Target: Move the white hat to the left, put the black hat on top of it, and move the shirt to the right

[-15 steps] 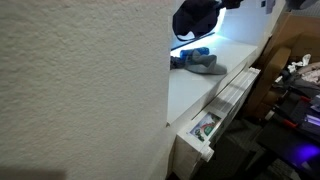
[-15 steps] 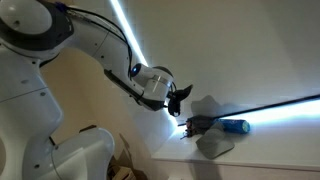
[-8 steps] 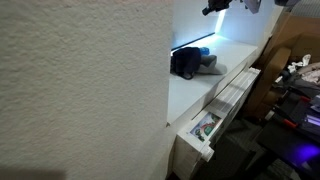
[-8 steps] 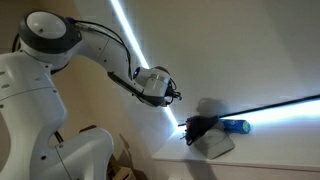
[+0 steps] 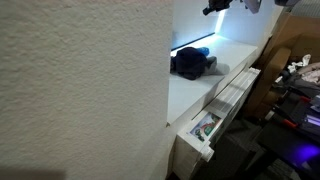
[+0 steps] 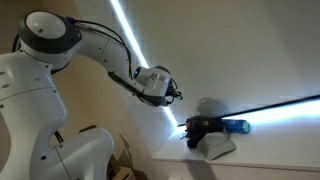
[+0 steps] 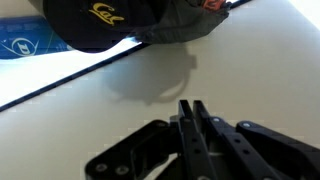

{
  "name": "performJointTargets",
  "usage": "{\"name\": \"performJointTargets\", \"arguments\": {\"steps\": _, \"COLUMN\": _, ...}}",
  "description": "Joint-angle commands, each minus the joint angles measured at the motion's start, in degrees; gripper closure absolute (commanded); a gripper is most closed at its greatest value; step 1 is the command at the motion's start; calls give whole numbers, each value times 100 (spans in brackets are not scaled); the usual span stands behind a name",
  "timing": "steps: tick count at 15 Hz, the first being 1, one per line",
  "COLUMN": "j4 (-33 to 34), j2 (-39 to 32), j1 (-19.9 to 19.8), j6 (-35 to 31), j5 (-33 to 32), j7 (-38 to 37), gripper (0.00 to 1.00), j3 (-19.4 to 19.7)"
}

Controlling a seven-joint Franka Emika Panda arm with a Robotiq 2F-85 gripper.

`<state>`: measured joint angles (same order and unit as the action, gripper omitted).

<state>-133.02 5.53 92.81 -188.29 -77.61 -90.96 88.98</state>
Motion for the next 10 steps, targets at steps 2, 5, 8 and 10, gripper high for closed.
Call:
{"name": "performJointTargets", "arguments": {"steps": 2, "j4": -286, "j2": 982, "j1": 371, "j6": -237, "j5": -92, "j7": 589, "gripper": 57, "j3": 313}}
{"name": "performJointTargets", "arguments": {"steps": 5, "j4": -536, "j2": 1848, "j1": 1786, "j6": 791, "j5": 239, "j7": 1259, "gripper": 36, "j3": 1017}}
{"name": "performJointTargets", "arguments": {"steps": 8, "j4": -349, "j2": 2876, "j1": 3238, "j6": 1561, "j5": 969, "j7": 2433, "gripper": 14, "j3": 2070}}
{"name": "performJointTargets", "arguments": {"steps": 10, "j4": -435, "j2": 2395, "j1": 3064, "j6": 1456, "j5": 956, "j7": 2081, "gripper": 26, "j3": 1892}}
